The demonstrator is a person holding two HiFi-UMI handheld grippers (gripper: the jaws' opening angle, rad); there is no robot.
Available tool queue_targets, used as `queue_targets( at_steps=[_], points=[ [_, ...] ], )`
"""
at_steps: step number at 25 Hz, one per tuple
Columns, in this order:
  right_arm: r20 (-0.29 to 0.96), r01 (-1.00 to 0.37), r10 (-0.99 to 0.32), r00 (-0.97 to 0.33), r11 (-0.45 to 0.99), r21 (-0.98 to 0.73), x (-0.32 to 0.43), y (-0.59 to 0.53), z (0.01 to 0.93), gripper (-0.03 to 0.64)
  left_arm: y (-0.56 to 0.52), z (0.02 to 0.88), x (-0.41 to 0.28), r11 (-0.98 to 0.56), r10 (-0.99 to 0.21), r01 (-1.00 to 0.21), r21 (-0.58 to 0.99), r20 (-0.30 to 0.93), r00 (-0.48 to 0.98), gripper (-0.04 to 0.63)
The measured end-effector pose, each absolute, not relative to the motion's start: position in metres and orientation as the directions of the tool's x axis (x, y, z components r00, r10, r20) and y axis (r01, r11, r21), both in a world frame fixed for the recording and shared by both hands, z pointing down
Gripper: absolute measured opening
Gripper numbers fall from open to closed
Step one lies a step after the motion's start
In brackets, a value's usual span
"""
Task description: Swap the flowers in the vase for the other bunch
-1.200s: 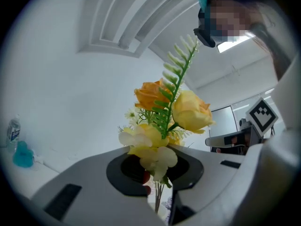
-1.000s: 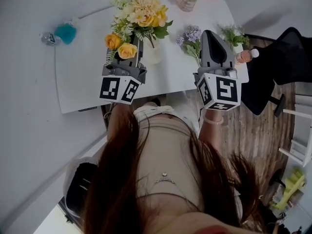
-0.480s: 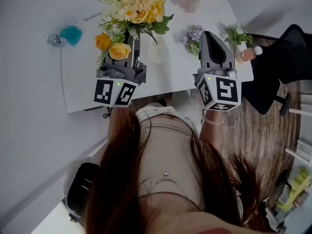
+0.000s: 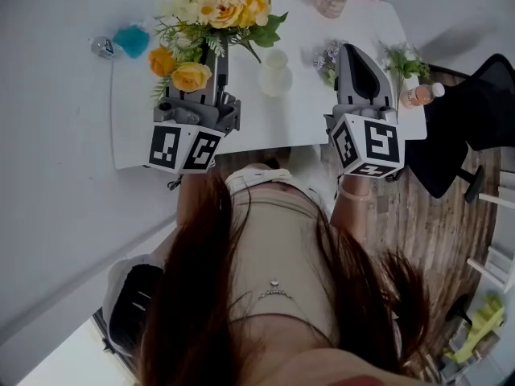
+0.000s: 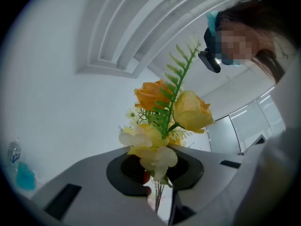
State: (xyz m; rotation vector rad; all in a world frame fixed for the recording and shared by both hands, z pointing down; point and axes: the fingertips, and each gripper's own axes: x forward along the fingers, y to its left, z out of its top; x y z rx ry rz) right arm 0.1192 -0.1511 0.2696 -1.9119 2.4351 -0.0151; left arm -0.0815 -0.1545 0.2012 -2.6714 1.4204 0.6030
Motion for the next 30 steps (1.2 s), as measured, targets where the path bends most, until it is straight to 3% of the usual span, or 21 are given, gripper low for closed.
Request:
queue_targets(
  at_steps=[9,17,30],
  points=[
    [-0.004,-0.953,-0.955,-0.297,0.297,-0.06,0.118,-0.162,0.273,0.028,-0.156,0.213,-0.086,-0.492,-0.848,-0.862,0.122,-0.292,0.442,0.072],
    [-0.004,-0.938,-0.941,-0.337,0.337,-0.082,0.064,-0.157,0.284,0.028,-0.145,0.247,-0.145,-0.444,-0.882,-0.882,0.158,-0.251,0.399,0.072],
    [0.04,-0.932,-0.933,-0.357,0.353,-0.082,0.051,-0.17,0.308,0.028,-0.159,0.315,-0.163,-0.393,-0.919,-0.894,0.213,-0.096,0.381,0.072]
  ],
)
